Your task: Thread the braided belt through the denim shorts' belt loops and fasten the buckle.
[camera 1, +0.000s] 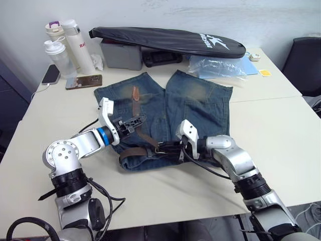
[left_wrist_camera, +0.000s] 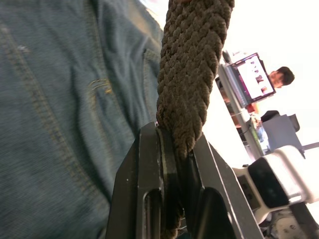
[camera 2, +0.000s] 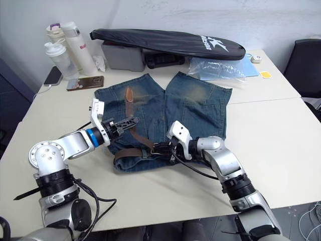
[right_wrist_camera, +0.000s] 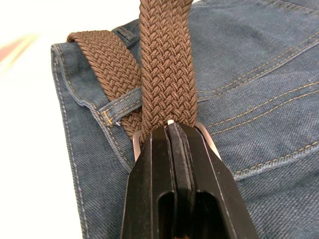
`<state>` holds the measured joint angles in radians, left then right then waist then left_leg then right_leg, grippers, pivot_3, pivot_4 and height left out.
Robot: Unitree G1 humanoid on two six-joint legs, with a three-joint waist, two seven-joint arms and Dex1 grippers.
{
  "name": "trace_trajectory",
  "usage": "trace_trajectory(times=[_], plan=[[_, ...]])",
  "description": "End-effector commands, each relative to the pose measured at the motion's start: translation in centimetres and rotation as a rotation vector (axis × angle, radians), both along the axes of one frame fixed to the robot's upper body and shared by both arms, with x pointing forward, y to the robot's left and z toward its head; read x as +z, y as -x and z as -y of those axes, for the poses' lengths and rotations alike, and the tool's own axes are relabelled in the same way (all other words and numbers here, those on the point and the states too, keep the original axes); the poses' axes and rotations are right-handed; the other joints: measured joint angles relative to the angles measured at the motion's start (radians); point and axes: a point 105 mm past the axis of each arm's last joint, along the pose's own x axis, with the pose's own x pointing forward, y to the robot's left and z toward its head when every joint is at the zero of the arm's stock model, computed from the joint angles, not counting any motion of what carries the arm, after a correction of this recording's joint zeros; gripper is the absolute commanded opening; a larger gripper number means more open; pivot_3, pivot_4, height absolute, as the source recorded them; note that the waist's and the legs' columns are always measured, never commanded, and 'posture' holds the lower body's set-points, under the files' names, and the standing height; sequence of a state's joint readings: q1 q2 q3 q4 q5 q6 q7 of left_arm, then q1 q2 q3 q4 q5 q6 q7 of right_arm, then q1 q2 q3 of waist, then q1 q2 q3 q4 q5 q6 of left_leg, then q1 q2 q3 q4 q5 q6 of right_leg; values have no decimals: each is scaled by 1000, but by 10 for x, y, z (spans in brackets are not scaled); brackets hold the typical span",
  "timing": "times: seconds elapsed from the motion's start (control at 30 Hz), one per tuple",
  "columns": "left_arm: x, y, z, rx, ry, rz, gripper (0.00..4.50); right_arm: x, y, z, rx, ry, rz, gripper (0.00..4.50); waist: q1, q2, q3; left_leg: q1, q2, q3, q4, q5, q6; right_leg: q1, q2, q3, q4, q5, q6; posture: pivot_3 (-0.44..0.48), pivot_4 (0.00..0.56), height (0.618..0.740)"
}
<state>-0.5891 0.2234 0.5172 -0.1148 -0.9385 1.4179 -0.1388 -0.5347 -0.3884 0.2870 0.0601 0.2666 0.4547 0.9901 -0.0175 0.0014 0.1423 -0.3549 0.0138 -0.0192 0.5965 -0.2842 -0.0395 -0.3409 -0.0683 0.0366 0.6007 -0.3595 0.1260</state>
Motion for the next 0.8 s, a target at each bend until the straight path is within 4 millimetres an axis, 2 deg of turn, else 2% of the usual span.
trace_trajectory(times=[0.03,0.23,0.5,0.8], plan=[[12,2,-3,-3,-6,61,0,-6,2,4,21,-16,-29,25,-2,0,0,0,0,0,0,0,0,0,0,0,0,0,0,0,150,740],[12,3,0,-7,1,66,0,-22,1,4,27,8,-52,25,-9,0,0,0,0,0,0,0,0,1,-1,0,0,0,0,0,150,740],[10,5,2,-2,7,61,0,-30,-7,6,9,14,-83,25,-9,-1,-1,2,0,0,1,0,0,2,-1,0,0,0,0,0,150,740],[11,4,2,5,7,64,0,-36,12,-7,180,68,-145,25,-10,-1,-1,2,0,0,0,0,0,2,-1,0,0,0,0,0,150,740]])
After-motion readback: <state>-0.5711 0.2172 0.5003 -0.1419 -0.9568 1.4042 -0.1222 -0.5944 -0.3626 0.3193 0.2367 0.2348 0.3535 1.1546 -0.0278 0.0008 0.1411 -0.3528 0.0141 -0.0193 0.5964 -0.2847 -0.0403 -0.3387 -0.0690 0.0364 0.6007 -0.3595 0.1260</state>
